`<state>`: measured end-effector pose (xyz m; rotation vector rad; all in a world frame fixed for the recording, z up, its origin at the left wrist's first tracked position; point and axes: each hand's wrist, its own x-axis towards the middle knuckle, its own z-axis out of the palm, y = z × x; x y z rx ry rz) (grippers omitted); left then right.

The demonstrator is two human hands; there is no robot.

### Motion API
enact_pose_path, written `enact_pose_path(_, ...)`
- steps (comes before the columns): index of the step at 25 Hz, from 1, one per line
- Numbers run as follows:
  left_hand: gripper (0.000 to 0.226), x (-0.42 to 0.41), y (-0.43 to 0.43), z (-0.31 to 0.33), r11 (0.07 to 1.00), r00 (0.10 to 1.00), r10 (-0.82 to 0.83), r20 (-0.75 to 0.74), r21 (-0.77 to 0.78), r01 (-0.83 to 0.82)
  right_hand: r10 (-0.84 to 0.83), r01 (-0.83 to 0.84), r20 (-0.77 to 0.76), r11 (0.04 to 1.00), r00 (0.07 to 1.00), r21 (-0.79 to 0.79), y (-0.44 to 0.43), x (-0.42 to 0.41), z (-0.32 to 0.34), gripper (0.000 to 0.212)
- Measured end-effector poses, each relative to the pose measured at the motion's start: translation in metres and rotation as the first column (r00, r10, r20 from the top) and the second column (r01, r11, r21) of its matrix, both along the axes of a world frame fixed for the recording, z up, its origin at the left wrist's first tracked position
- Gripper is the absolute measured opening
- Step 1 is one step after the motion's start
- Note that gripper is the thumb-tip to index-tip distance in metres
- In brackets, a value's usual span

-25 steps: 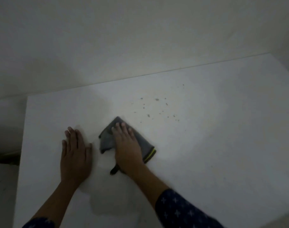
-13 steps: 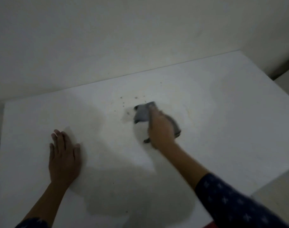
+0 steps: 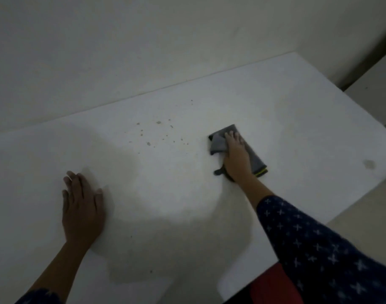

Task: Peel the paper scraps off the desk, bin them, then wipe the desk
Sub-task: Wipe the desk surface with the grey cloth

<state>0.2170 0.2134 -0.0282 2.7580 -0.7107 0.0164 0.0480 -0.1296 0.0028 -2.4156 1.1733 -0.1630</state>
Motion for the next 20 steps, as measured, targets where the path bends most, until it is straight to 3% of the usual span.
enact_pose_path(2,0.066,-0.001,0.000,0.000,1.000,1.000,0.007,0.014,0.001,-0.007,-0.011,0.008,0.061,0.999,0.998,0.049,-0.014,-0.005,0.017,0.051)
enact_pose_path(5,0.066,0.001,-0.001,-0.001,1.000,1.000,0.005,0.000,-0.002,-0.005,0.058,-0.071,0.132,0.993,0.989,0.093,0.064,0.007,0.036,0.053)
enact_pose_path(7,0.067,0.001,0.000,0.000,1.000,1.000,0.010,-0.020,-0.007,-0.010,0.348,-0.359,0.097,0.924,0.932,0.131,0.162,0.012,0.036,0.056)
enact_pose_path(9,0.068,-0.001,0.003,-0.003,1.000,1.000,-0.003,-0.021,0.005,0.003,0.660,-0.664,0.088,0.731,0.746,0.155,0.232,0.009,0.022,0.059)
enact_pose_path(10,0.067,-0.001,0.003,-0.003,1.000,1.000,-0.009,-0.010,0.009,0.009,0.710,-0.713,0.074,0.691,0.700,0.119,0.230,0.008,0.008,0.061)
enact_pose_path(12,0.067,0.002,0.004,-0.004,1.000,1.000,0.010,-0.008,0.014,-0.010,0.582,-0.583,0.099,0.812,0.807,-0.016,0.175,0.003,-0.013,0.065)
enact_pose_path(14,0.068,0.002,0.004,-0.005,1.000,1.000,0.009,-0.025,0.004,-0.009,0.290,-0.286,0.110,0.957,0.951,-0.047,0.101,-0.010,-0.017,0.060)
enact_pose_path(17,0.067,0.000,0.002,-0.001,1.000,0.999,0.012,-0.043,-0.023,-0.013,0.000,0.001,0.011,0.999,1.000,-0.042,0.006,-0.028,-0.010,0.055)
enact_pose_path(20,0.065,0.002,0.011,0.003,0.998,0.997,-0.002,-0.082,-0.059,-0.003,-0.044,0.041,0.063,0.998,0.997,0.047,0.008,-0.016,0.003,0.048)
